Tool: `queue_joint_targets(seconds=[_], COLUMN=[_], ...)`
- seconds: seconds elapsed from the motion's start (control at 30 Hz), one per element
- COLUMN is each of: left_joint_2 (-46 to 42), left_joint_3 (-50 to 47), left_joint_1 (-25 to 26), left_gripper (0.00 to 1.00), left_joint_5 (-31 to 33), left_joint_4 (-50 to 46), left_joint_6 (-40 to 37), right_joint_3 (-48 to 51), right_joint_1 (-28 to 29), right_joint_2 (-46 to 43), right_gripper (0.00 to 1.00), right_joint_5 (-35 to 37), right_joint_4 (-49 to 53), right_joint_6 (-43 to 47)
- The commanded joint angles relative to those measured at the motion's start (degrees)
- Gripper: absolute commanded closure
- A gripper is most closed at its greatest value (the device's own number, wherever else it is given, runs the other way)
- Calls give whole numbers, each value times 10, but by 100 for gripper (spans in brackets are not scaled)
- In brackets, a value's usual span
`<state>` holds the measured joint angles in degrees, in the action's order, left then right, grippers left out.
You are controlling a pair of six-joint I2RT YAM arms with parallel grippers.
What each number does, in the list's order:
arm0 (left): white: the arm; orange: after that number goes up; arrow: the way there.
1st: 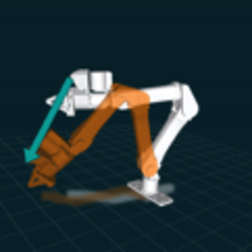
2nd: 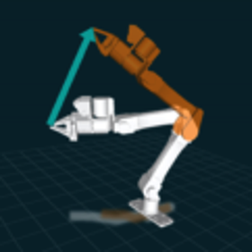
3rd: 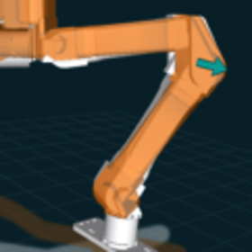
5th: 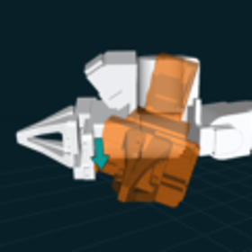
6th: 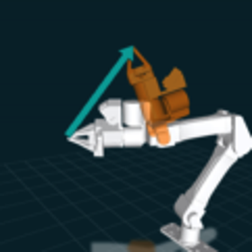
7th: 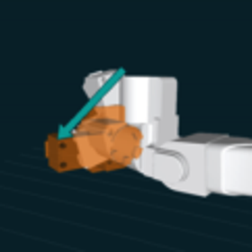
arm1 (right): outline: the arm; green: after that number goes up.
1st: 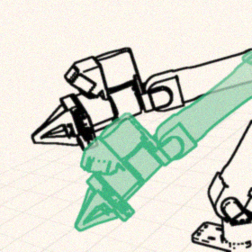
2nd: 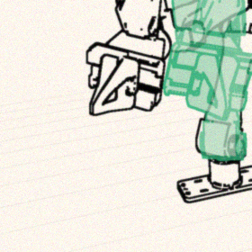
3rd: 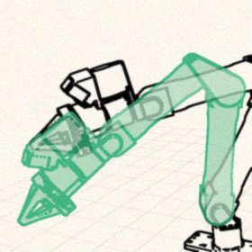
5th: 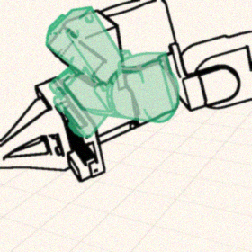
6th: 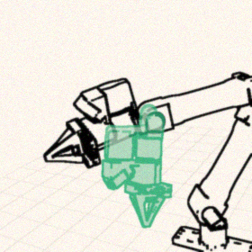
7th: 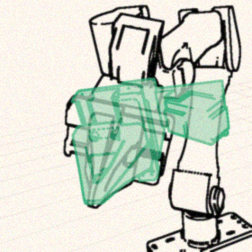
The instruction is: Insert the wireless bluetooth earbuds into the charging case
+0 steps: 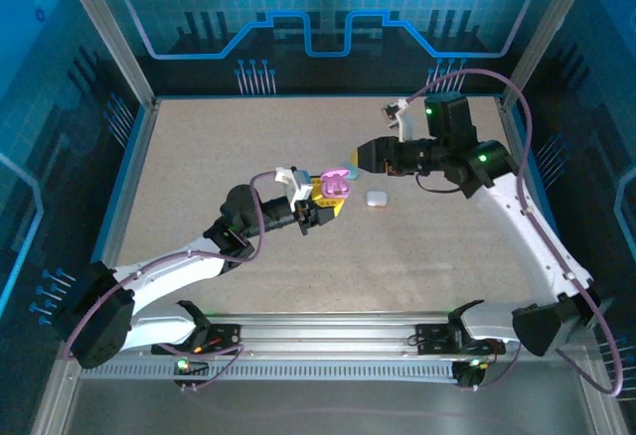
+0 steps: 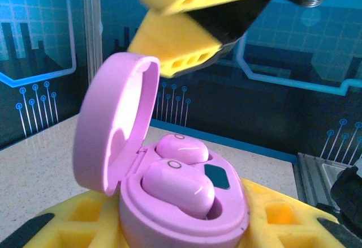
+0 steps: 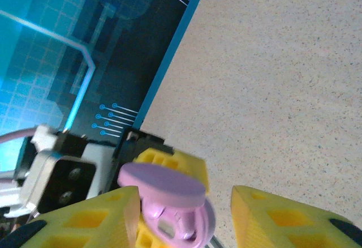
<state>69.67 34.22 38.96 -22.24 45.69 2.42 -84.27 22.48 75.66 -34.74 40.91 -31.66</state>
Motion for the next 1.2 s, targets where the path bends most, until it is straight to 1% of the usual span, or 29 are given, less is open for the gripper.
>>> queue_joint_targets(seconds=[0.0, 0.27, 0.57, 0.83, 0.93, 1.07, 1.17], left_joint_2=[-16, -12, -13, -18, -19, -17, -15], left_joint_3=[22, 23, 23, 24, 25, 26, 28], left_joint_1=[3, 6, 5, 6, 5, 5, 6], left_gripper=[67, 67, 67, 66, 66, 66, 66], left_joint_5=[-22, -18, -7, -6, -7, -9, -12], left_joint_4=[1, 19, 33, 38, 41, 44, 45], left_joint_6=[-18, -2, 7, 12, 13, 15, 17], right_joint_3=[-30, -47, -15, 41, 62, 90, 96], right_joint_1=[4, 20, 17, 2, 1, 2, 1], right_joint_2=[33, 68, 51, 31, 28, 29, 34], right_gripper=[52, 48, 46, 42, 41, 42, 45], right_joint_5=[-7, -32, -79, -164, -210, -269, -273], right_joint_4=[8, 37, 53, 20, -3, -50, -59], right_joint_6=[-19, 3, 31, 11, 1, -28, -33])
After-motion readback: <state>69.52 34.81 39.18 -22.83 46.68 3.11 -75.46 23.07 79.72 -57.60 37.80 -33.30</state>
